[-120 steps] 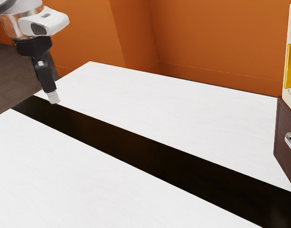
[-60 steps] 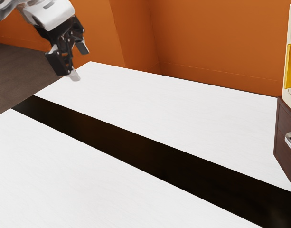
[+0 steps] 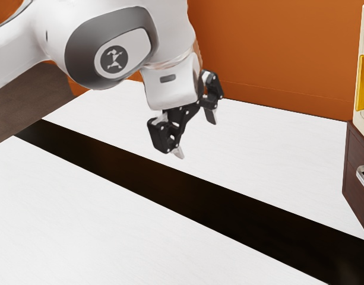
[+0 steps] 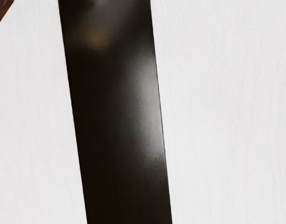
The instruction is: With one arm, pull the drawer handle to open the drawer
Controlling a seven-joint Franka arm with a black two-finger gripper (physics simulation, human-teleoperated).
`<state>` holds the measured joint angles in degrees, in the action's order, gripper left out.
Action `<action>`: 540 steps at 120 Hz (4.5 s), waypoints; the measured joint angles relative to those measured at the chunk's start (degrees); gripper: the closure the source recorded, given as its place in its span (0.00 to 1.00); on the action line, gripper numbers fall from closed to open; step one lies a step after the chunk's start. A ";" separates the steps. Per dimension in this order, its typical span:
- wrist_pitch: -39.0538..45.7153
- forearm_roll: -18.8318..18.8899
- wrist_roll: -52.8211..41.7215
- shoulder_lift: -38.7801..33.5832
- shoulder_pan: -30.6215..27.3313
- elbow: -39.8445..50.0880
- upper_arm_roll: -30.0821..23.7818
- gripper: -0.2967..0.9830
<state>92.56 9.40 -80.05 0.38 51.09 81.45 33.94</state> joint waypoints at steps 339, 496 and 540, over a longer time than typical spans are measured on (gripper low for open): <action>42.00 3.97 -14.95 12.80 -7.73 10.30 -22.59 0.23; 42.83 4.19 -14.88 10.84 -9.62 16.48 -21.70 0.23; 43.01 4.39 -14.92 7.11 -8.81 21.72 -20.19 0.23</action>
<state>135.57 13.79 -94.97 7.50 42.28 103.16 13.75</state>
